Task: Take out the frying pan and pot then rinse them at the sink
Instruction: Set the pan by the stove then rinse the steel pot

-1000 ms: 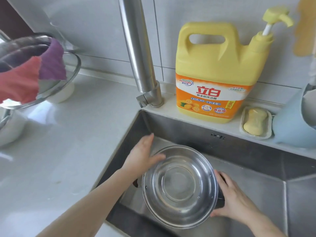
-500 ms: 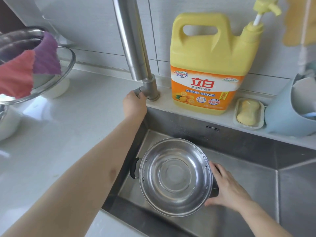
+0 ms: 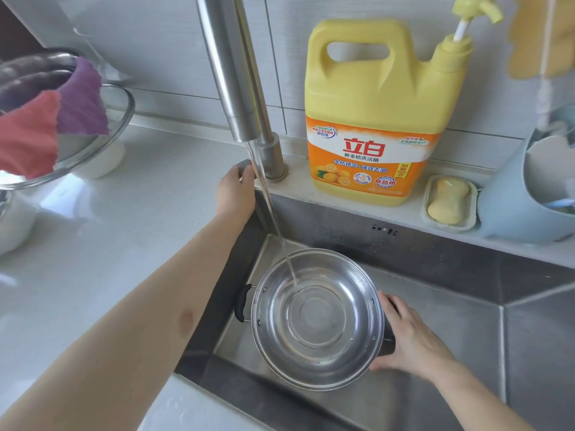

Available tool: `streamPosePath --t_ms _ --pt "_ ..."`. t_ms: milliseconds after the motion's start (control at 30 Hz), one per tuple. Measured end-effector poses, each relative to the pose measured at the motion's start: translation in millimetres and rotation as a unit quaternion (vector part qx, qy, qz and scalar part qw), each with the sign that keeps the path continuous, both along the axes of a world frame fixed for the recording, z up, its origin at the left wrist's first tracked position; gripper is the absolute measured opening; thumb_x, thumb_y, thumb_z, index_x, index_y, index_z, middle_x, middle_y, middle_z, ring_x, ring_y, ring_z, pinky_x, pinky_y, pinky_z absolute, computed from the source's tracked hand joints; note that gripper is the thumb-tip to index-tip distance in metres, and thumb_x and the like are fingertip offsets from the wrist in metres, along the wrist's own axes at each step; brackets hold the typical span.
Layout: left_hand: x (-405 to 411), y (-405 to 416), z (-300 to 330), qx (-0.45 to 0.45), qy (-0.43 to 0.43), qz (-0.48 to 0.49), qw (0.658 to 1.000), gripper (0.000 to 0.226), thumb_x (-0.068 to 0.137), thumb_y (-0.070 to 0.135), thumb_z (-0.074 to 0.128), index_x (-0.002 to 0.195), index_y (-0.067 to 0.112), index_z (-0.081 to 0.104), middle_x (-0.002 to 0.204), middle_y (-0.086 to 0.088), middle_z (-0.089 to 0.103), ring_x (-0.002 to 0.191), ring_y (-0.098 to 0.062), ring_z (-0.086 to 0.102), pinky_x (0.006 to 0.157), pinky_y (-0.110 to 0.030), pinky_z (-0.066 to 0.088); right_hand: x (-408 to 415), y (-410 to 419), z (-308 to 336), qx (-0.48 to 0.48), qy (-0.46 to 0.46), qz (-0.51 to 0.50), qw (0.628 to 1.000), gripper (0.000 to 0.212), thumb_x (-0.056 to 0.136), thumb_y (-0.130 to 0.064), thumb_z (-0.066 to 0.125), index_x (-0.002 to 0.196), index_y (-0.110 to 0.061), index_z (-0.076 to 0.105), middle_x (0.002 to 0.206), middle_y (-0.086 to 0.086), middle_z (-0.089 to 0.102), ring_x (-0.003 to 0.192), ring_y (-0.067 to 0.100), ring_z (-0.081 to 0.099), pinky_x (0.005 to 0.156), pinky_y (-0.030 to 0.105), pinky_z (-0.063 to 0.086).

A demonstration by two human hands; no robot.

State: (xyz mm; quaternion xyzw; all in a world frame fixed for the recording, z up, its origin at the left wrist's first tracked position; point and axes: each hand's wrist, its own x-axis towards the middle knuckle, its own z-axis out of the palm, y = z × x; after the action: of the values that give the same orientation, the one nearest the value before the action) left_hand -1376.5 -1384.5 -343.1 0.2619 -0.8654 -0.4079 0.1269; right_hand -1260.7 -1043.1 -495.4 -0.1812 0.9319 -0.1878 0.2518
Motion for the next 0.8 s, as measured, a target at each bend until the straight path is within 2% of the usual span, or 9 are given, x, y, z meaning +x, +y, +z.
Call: streamPosePath --t_ms 67,167,233,300,367,400,567,667,800 --pt "19 1 -15 0.006 0.001 -0.011 1.000 0.031 0.101 0.034 0.043 0.105 0.005 0.053 0.088 -0.006 0.055 0.084 -0.024 0.053 0.063 -0.033 0.037 0 1 -1 -0.003 -0.002 -0.002 1.000 0.146 0.043 -0.082 0.071 0.152 -0.035 -0.014 0.152 -0.016 0.003 0.136 0.010 0.024 0.106 0.027 0.040" --pt "70 -8 -62 -0.045 -0.084 -0.124 0.988 0.062 0.090 0.049 0.052 0.138 0.011 0.044 0.131 -0.006 0.057 0.123 -0.023 0.052 0.098 -0.040 0.045 -1 2 -2 -0.011 -0.006 -0.001 1.000 0.145 0.042 -0.084 0.070 0.150 -0.038 -0.016 0.151 -0.017 0.005 0.136 0.010 0.024 0.106 0.027 0.040" --pt "104 -18 -89 -0.107 -0.249 -0.252 0.929 0.092 0.086 0.047 0.065 0.155 0.013 0.016 0.159 -0.008 0.024 0.146 -0.023 0.023 0.118 -0.044 0.026 -1 2 -2 -0.014 -0.009 -0.001 1.000 0.145 0.041 -0.084 0.069 0.150 -0.039 -0.016 0.152 -0.016 0.005 0.137 0.010 0.025 0.106 0.028 0.040" --pt "131 -24 -107 -0.186 -0.380 -0.360 0.831 0.118 0.077 0.042 0.077 0.156 0.018 -0.007 0.163 -0.004 -0.005 0.150 -0.024 -0.001 0.120 -0.049 0.015 -1 2 -1 -0.014 -0.011 0.001 1.000 0.144 0.042 -0.084 0.070 0.150 -0.040 -0.015 0.152 -0.017 0.004 0.137 0.011 0.025 0.106 0.028 0.040" --pt "144 -26 -117 -0.241 -0.437 -0.402 0.768 0.133 0.070 0.042 0.084 0.153 0.019 -0.017 0.162 0.000 -0.016 0.150 -0.025 -0.011 0.120 -0.052 0.013 -2 1 -1 -0.016 -0.013 0.001 1.000 0.143 0.043 -0.082 0.071 0.149 -0.041 -0.016 0.152 -0.018 0.004 0.137 0.010 0.024 0.105 0.028 0.040" --pt "145 -28 -122 -0.249 -0.446 -0.404 0.759 0.138 0.066 0.043 0.086 0.153 0.018 -0.018 0.162 0.001 -0.017 0.150 -0.024 -0.011 0.120 -0.051 0.013 -2 1 -1 -0.017 -0.013 0.000 1.000 0.143 0.043 -0.082 0.071 0.148 -0.043 -0.017 0.151 -0.018 0.005 0.137 0.010 0.024 0.105 0.028 0.040" --pt "143 -32 -141 -0.237 -0.410 -0.403 0.783 0.148 0.057 0.049 0.088 0.152 0.016 -0.020 0.162 -0.001 -0.015 0.149 -0.021 -0.012 0.122 -0.044 0.009 -3 2 -9 -0.023 -0.035 -0.022 0.999 0.147 0.040 -0.081 0.074 0.149 -0.043 -0.017 0.156 -0.017 -0.008 0.145 0.013 0.014 0.113 0.033 0.034" --pt "144 -38 -150 -0.195 -0.378 -0.405 0.809 0.150 0.055 0.047 0.090 0.152 0.019 -0.021 0.162 0.001 -0.015 0.149 -0.018 -0.012 0.123 -0.038 0.009 -3 2 -15 -0.045 -0.071 -0.042 0.996 0.148 0.038 -0.076 0.079 0.140 -0.054 -0.025 0.156 -0.018 -0.018 0.148 0.015 0.009 0.117 0.035 0.027" --pt "145 -44 -158 -0.132 -0.367 -0.396 0.831 0.154 0.050 0.041 0.094 0.150 0.032 -0.024 0.159 0.011 -0.019 0.149 -0.019 -0.005 0.121 -0.039 0.018 -5 -1 -17 -0.087 -0.113 -0.060 0.988 0.149 0.038 -0.057 0.090 0.142 -0.061 -0.016 0.153 -0.013 -0.002 0.136 0.011 0.031 0.109 0.023 0.032"
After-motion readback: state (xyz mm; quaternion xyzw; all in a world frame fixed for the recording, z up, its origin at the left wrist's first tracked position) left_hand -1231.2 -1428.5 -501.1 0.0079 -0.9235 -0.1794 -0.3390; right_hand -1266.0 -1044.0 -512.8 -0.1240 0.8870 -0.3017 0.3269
